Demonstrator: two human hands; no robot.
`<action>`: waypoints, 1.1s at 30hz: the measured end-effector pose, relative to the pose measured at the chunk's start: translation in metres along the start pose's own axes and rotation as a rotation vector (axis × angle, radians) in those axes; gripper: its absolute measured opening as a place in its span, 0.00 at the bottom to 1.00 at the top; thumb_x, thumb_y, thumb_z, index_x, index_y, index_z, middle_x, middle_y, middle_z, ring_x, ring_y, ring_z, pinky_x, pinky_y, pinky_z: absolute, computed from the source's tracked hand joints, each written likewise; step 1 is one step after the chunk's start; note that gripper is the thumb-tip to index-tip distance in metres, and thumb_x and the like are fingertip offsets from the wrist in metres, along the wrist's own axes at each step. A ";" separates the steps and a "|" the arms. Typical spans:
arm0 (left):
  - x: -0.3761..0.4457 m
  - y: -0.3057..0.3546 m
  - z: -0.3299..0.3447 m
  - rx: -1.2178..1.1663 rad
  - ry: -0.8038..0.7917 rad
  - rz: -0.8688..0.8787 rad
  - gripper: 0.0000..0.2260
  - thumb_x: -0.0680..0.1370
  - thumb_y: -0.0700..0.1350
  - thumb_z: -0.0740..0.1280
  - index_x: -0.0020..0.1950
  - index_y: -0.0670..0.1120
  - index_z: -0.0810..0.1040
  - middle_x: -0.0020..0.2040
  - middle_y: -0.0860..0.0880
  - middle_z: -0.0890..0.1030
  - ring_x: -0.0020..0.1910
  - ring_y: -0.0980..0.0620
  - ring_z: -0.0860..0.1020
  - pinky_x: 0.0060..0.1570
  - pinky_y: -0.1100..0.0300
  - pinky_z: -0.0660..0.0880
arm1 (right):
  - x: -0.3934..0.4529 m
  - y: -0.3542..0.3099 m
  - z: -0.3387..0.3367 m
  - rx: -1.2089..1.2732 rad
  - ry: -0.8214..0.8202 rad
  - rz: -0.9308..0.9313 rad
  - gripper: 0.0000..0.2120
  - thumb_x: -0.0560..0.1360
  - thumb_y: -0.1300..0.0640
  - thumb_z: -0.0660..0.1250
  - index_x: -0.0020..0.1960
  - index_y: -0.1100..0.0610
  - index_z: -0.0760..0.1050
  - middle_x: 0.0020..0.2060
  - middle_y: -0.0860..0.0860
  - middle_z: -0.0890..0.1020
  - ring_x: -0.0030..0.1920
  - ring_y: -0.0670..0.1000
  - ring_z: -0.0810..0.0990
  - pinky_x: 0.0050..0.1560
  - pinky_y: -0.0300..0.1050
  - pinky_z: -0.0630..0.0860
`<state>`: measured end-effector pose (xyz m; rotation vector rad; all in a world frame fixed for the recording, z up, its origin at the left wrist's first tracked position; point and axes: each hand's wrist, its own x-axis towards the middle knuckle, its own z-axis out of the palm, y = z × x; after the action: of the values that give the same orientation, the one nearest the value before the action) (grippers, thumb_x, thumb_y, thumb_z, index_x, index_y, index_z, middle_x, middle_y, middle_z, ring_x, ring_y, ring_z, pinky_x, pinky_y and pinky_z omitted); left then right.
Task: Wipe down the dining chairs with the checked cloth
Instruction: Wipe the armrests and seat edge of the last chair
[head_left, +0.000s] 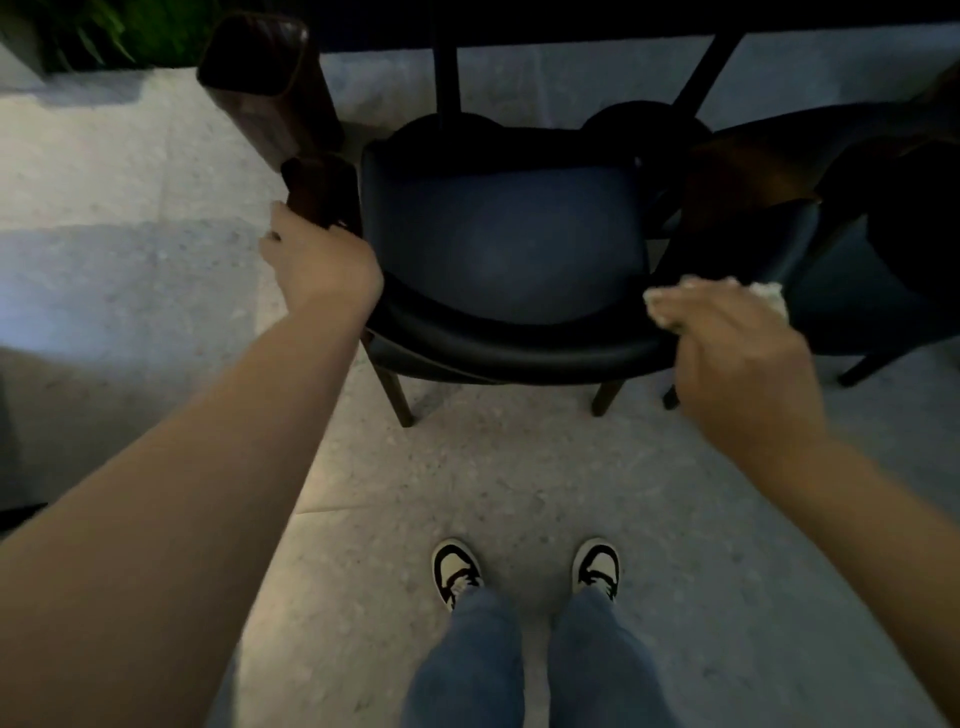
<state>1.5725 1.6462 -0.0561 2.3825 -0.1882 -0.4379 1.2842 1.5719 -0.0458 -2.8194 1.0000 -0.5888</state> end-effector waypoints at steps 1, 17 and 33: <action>-0.016 -0.001 0.005 -0.049 0.005 -0.021 0.26 0.82 0.43 0.56 0.79 0.47 0.52 0.76 0.43 0.59 0.70 0.42 0.68 0.69 0.52 0.65 | 0.007 0.004 -0.003 0.032 0.008 0.077 0.15 0.76 0.68 0.56 0.52 0.66 0.80 0.48 0.62 0.83 0.50 0.62 0.82 0.59 0.53 0.75; -0.077 0.014 0.026 -0.169 0.198 -0.188 0.28 0.83 0.43 0.57 0.80 0.54 0.49 0.77 0.48 0.59 0.72 0.46 0.67 0.68 0.54 0.64 | 0.049 0.076 -0.010 -0.042 -0.355 -0.142 0.11 0.71 0.62 0.60 0.42 0.63 0.81 0.39 0.60 0.81 0.37 0.62 0.80 0.35 0.51 0.77; -0.070 0.014 0.028 -0.097 0.226 -0.180 0.29 0.82 0.43 0.58 0.80 0.54 0.50 0.76 0.46 0.61 0.71 0.41 0.67 0.67 0.47 0.67 | 0.180 0.134 0.029 -0.078 -0.440 -0.200 0.19 0.71 0.64 0.62 0.61 0.58 0.74 0.58 0.60 0.78 0.58 0.63 0.77 0.55 0.55 0.75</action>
<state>1.4966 1.6361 -0.0475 2.3395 0.1476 -0.2506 1.3448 1.3541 -0.0425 -2.9411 0.6775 0.0668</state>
